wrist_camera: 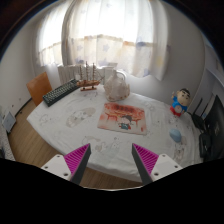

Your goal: Arrange mouse

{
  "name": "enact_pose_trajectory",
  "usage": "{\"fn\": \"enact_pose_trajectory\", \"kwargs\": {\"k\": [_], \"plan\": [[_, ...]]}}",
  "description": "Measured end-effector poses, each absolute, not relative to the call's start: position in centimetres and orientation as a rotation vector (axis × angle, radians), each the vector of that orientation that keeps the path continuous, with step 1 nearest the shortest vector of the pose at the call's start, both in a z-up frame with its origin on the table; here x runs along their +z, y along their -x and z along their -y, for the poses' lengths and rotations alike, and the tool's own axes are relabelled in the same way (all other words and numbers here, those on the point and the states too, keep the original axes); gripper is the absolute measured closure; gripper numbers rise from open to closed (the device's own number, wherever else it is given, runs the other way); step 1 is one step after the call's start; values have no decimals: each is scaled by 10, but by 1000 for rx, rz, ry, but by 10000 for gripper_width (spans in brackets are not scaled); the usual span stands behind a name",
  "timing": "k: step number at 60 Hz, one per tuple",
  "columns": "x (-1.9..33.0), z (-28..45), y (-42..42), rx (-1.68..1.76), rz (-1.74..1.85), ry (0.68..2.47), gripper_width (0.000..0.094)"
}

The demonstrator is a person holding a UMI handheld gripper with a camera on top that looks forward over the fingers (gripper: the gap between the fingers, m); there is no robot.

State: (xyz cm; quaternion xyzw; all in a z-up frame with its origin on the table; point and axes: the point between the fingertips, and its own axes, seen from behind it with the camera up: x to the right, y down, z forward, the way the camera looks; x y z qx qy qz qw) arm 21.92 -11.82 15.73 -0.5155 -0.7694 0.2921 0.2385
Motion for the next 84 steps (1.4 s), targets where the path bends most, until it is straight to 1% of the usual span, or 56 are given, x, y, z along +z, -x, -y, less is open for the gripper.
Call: {"fn": "enact_pose_trajectory", "kwargs": {"k": [7,22,38,46,53,67,77,84], "plan": [[157,98,-211,769,2060,1446,81],[148,27,-194,714,1955,1539,84],[144,-98,-180,626,1753,1680,84],[140,-155,-176,599,1675,1711,84],[133,-183,-167,611,1642,1706,83],[99,-210,-125,708,1573,1657,81],[58,-220,-84,750,1589,1623,83],[37,-230,-56,765,1595,1607,83]]}}
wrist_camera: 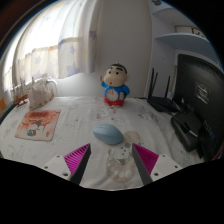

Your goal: Arrange mouse

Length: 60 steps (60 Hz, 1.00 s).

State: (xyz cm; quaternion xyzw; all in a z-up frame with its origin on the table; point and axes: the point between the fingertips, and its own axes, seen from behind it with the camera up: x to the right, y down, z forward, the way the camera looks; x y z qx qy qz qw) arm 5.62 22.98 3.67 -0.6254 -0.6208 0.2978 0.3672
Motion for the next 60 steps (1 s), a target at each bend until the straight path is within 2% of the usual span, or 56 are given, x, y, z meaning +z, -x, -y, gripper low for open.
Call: {"fn": "enact_pose_trajectory", "kwargs": {"k": [18,38,41,44,49,60], "plan": [[-1,-246,14,780,1642,1605,73],[-11,-256,69,787,1663,1618,86],[-13,-255,72,791,1674,1613,126],[-13,-252,75,800,1680,1606,204],[-15,-243,78,822,1702,1599,396],[-10,-247,79,767,1691,1612,505]]}}
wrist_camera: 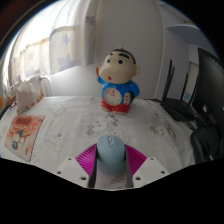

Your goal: Arrange mouse

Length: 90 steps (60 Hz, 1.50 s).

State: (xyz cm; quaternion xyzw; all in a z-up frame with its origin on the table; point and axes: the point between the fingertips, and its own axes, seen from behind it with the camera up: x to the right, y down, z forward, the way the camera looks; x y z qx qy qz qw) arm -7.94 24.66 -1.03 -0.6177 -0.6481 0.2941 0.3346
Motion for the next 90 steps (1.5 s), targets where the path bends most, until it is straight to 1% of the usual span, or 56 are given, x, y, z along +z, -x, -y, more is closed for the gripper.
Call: {"fn": "enact_pose_trajectory", "kwargs": {"k": [4,9,18,22,28,33,40,47,58,59,61,65,67,69,71,72,74,76,82,86,90], "plan": [[8,-247,83,785,1659,1625,508],[46,-242,91,797,1626,1594,509],[105,-187,104,890,1622,1586,510],[120,-151,109,928,1629,1582,510],[127,-84,107,984,1661,1594,510],[122,-29,101,1004,1692,1597,510],[100,40,86,1003,1737,1611,509],[65,83,76,953,1740,1633,511],[-9,102,60,788,1713,1723,504],[-13,103,60,779,1710,1729,496],[-9,102,63,783,1683,1703,474],[-12,106,62,764,1692,1687,414],[-11,107,61,760,1697,1701,353],[-6,105,59,745,1695,1707,229],[2,101,55,721,1688,1708,82],[8,99,52,706,1682,1711,77],[21,93,45,675,1668,1721,102],[36,91,35,655,1658,1735,89],[90,101,-15,643,1683,1789,88],[127,105,-50,639,1696,1790,86],[157,108,-83,617,1710,1779,86]]}}
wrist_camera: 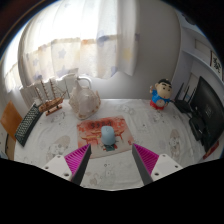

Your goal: Arrange mouse

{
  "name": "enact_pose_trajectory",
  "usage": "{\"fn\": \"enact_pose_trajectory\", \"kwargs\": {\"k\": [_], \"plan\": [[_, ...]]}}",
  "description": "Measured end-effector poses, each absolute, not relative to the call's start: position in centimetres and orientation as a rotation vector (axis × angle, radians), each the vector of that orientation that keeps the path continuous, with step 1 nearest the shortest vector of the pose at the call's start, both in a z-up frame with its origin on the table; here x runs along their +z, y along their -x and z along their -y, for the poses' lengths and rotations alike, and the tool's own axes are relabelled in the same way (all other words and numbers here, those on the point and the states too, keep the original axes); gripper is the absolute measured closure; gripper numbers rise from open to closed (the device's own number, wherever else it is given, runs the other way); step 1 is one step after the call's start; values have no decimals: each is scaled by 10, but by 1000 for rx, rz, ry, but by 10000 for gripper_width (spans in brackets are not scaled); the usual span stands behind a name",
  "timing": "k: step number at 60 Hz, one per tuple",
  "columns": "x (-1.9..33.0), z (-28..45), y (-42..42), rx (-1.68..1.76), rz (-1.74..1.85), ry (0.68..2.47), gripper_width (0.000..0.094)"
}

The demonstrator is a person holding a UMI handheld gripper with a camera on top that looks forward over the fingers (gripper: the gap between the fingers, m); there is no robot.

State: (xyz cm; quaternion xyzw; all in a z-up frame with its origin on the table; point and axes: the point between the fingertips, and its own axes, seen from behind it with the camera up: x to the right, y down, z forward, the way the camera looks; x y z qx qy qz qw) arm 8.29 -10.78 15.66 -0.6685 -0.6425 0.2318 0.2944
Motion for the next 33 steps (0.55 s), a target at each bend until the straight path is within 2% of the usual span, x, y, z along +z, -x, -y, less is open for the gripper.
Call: {"fn": "enact_pose_trajectory", "kwargs": {"k": [5,12,33], "plan": [[180,110,-113,612,1708,1779,91],[193,108,-133,605,1669,1809,90],[187,105,-138,587,1642,1817,89]]}}
